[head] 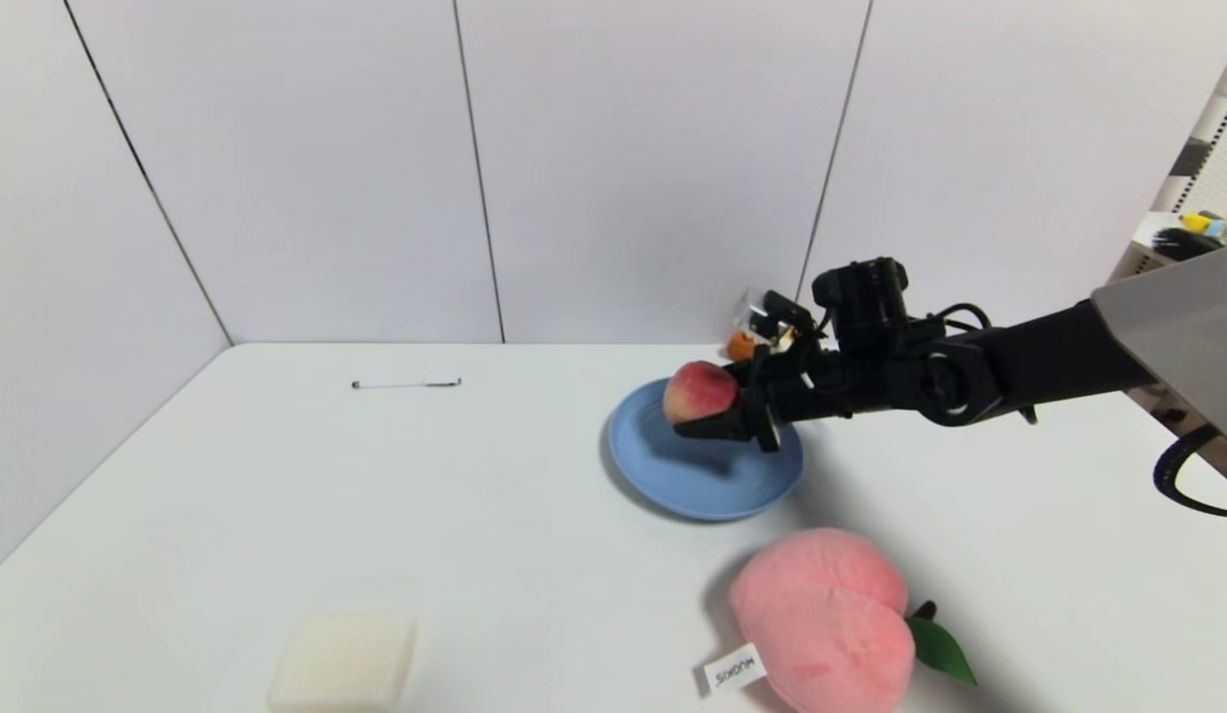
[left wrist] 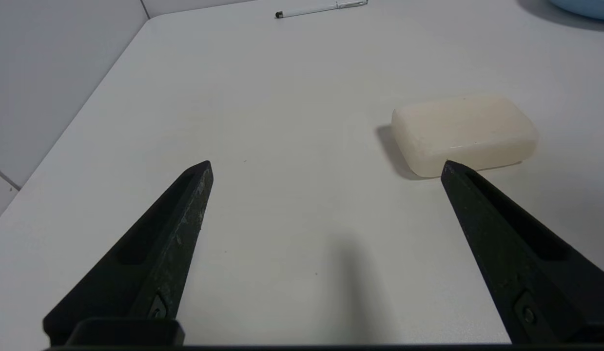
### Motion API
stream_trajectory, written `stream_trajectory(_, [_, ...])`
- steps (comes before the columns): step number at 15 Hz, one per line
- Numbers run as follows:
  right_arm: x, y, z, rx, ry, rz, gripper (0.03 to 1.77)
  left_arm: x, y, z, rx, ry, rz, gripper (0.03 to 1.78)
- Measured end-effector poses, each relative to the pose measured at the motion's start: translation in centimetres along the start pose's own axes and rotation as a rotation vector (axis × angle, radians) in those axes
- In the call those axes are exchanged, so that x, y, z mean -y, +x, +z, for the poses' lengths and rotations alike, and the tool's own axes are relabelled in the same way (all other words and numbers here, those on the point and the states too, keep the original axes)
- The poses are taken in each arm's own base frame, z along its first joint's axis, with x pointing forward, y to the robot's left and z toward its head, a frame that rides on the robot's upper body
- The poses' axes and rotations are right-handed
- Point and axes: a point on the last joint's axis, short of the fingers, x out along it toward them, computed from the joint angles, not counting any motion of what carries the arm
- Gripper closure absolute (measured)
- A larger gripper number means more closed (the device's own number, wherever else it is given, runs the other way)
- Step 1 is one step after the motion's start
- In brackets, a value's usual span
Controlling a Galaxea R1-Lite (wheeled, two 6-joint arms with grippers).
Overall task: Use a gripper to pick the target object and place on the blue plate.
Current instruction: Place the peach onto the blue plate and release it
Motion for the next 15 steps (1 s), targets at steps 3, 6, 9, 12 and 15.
stream_trajectory(3, [0.4, 0.7, -1.1, -0.013, 0.019, 0.006, 0.64, 0.0, 0.0, 0.0, 0.000, 0.000, 0.000, 0.12])
stream_trajectory(6, [0.6, 1.0, -1.7, -0.019, 0.028, 0.011, 0.51, 0.0, 0.0, 0.0, 0.000, 0.000, 0.000, 0.12])
stream_trajectory(9, [0.6, 1.3, -2.3, -0.031, 0.040, 0.017, 0.38, 0.0, 0.0, 0.0, 0.000, 0.000, 0.000, 0.12])
stream_trajectory(12, [0.6, 1.3, -2.4, -0.039, 0.051, 0.019, 0.29, 0.0, 0.0, 0.0, 0.000, 0.000, 0.000, 0.12])
stream_trajectory(15, [0.3, -0.1, -1.6, -0.035, 0.050, 0.002, 0.22, 0.0, 0.0, 0.0, 0.000, 0.000, 0.000, 0.12])
